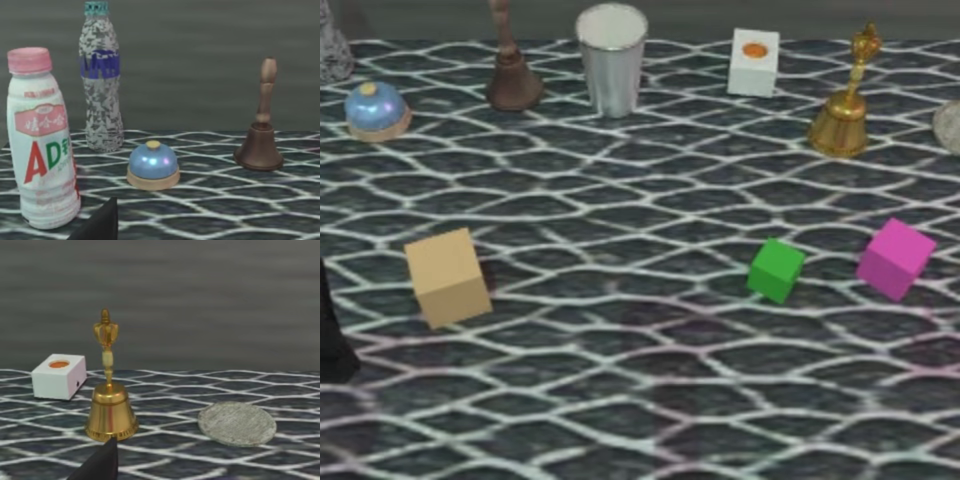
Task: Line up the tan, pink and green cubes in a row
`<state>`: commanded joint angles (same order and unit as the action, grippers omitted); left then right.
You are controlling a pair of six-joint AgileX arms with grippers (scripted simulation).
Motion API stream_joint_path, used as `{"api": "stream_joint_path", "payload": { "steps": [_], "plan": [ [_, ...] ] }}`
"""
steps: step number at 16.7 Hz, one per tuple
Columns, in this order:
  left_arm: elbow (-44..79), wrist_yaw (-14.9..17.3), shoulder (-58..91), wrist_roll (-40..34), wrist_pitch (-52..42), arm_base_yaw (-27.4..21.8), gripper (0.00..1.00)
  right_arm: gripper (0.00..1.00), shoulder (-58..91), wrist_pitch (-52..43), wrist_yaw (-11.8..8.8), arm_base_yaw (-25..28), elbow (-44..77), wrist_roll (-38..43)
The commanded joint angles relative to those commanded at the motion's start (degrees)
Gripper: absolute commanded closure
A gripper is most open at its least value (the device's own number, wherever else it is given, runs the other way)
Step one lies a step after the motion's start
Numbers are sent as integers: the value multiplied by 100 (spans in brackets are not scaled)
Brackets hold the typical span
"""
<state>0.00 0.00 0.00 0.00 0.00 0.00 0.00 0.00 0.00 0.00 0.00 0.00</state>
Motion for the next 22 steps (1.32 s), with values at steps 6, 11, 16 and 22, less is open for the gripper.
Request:
{"api": "stream_joint_path", "payload": {
  "steps": [6, 11, 16, 22],
  "plan": [
    [0, 0, 0, 0, 0, 0, 0, 0, 590, -408, 6, 157, 583, -170],
    [0, 0, 0, 0, 0, 0, 0, 0, 2670, -1605, -5, 653, 2428, -682],
    [0, 0, 0, 0, 0, 0, 0, 0, 5805, -3220, -5, 1297, 4819, -1357],
    [0, 0, 0, 0, 0, 0, 0, 0, 9302, -5144, 11, 2040, 7543, -2146]
  ]
}}
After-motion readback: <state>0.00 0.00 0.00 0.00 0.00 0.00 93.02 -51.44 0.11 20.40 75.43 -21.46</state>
